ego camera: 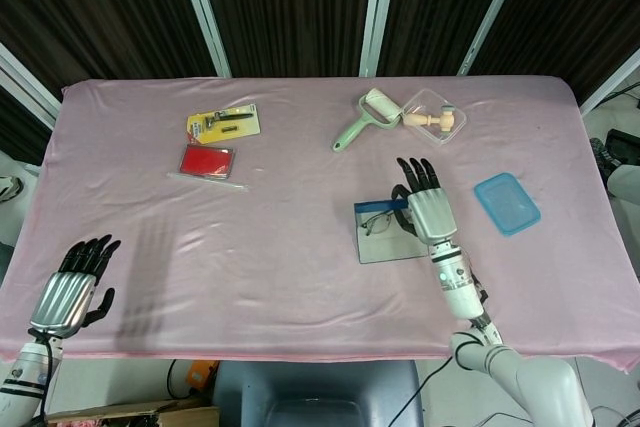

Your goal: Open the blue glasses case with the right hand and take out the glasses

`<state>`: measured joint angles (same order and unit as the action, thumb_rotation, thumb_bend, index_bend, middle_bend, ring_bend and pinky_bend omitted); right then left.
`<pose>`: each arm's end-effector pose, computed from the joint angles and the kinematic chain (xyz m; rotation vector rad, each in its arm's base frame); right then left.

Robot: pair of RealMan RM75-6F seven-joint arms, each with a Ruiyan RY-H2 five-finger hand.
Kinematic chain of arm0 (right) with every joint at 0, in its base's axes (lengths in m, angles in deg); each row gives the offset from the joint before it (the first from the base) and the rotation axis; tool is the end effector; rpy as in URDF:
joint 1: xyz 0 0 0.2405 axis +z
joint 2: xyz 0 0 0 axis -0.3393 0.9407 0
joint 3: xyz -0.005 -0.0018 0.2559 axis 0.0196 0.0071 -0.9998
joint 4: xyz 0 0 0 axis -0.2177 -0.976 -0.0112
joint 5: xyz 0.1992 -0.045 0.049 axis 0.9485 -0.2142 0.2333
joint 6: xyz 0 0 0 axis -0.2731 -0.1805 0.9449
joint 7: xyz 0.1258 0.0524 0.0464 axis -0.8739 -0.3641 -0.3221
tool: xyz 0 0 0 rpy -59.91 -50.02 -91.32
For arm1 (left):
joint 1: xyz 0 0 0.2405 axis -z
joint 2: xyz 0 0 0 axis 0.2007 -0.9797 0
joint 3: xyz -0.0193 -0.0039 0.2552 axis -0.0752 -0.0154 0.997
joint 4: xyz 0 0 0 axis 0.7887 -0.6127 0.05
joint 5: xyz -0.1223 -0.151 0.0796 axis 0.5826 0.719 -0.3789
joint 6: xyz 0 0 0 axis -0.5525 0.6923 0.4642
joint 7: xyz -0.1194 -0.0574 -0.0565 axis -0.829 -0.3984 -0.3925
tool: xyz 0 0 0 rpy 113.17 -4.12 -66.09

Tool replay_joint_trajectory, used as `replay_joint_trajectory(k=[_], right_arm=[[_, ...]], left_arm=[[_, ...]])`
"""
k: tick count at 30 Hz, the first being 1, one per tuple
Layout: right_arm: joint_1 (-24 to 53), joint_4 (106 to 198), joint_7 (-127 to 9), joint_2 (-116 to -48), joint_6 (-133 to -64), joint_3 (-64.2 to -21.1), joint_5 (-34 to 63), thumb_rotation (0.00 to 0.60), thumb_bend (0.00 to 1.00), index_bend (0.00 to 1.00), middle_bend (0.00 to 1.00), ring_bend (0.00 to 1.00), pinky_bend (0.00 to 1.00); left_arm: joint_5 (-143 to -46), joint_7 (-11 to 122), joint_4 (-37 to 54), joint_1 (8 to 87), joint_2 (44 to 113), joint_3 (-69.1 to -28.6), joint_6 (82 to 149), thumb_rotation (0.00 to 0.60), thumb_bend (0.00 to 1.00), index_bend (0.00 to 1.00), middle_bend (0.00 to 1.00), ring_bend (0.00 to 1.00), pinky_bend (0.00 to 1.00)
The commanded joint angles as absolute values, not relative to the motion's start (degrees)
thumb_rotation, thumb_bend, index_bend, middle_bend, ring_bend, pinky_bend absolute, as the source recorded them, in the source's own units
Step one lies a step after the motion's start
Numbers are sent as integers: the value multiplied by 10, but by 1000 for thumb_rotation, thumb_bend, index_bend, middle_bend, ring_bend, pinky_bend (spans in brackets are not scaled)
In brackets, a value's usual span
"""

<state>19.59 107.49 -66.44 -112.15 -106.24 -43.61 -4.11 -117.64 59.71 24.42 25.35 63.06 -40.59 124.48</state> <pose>-0.2231 -0.3825 -0.0265 1.5340 -0.6878 1.1221 -0.3078 0.2162 0.1128 -1.6292 -0.9307 -0.7705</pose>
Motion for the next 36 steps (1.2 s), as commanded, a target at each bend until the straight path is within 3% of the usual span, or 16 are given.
replay_joint_trajectory(k=[1,17,23,36], right_arm=[[194,1068,-674,-1119,-1052,-441,-34,600,502,597,184,81,0],[181,1001,-723,-1116,-1007,-459,-4,600,501,586,183,82,0],[196,998,-748,-1129,-1050,-461,-18,600,502,579,183,82,0],[192,979,-722,-1129,-1012,-458,-9,600,502,575,183,81,0]], left_arm=[[-1176,599,244,254,631,-406,1245,600,469,0,0,0,57],[-1172,604,243,257,634,-406,1239,600,469,0,0,0,57],[-1168,610,244,258,637,-405,1234,600,469,0,0,0,57],[-1173,602,243,256,635,-404,1239,600,469,0,0,0,57]])
